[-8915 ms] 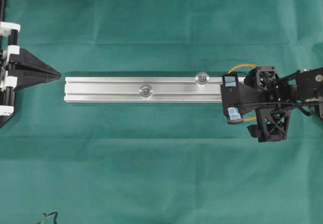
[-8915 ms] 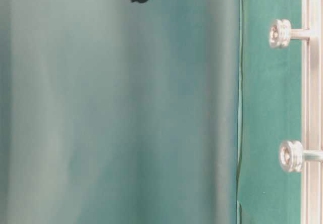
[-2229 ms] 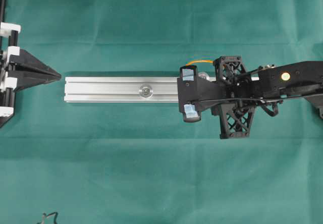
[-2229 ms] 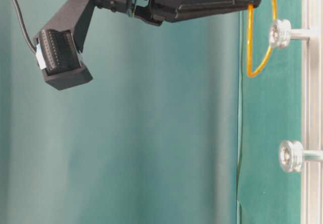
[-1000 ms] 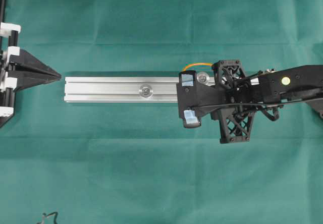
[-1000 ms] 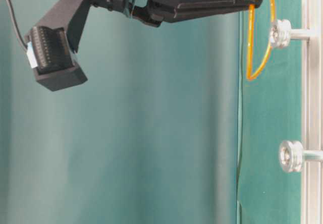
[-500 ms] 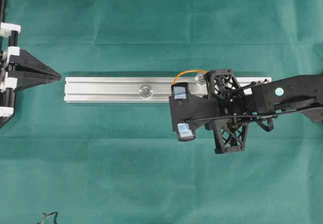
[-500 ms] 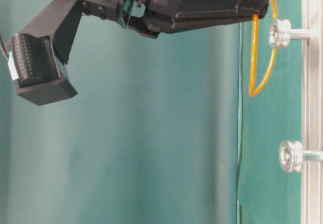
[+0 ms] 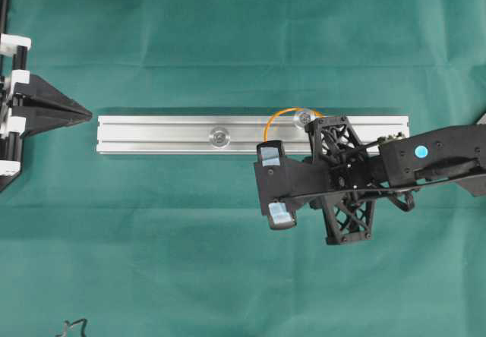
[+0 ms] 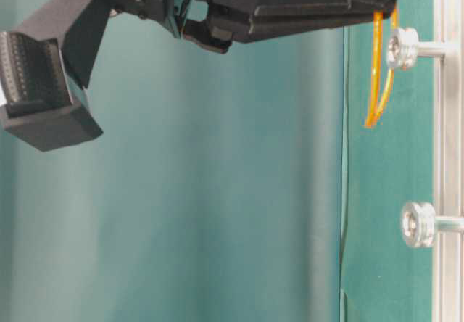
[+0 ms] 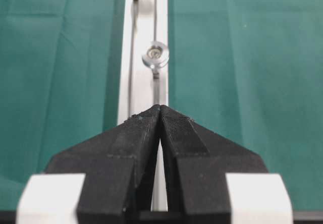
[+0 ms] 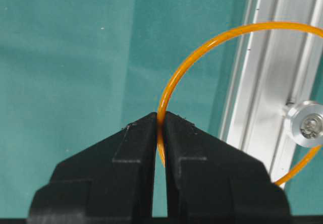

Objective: Hook the rubber onto the shaft.
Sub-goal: 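Loop the ring over the right metal knob with the right gripper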

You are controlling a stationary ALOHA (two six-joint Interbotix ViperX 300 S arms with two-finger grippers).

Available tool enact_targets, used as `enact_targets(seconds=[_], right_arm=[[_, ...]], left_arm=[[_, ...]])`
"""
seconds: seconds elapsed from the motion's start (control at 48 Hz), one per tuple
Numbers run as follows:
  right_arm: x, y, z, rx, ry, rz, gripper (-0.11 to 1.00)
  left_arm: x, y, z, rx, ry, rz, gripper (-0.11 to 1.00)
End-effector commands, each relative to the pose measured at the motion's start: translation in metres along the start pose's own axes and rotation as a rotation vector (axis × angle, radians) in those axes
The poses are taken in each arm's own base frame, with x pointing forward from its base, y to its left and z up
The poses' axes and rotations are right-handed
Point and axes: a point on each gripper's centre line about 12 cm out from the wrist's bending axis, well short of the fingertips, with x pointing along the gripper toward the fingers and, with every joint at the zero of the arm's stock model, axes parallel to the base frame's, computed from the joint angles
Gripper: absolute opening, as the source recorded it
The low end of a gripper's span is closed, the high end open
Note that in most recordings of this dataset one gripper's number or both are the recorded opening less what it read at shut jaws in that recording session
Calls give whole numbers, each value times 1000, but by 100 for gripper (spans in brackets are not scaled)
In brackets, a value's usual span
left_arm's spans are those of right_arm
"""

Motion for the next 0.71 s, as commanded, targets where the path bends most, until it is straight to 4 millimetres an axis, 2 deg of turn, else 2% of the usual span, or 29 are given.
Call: enact_targets(seconds=[0.0, 0.687], right_arm=[[-11, 6, 7, -4, -36, 17, 7], [-12, 28, 2, -27, -25, 62, 7]], left_arm=[[-2, 0, 12, 2, -28, 0, 0], [-2, 0, 12, 1, -26, 1, 0]])
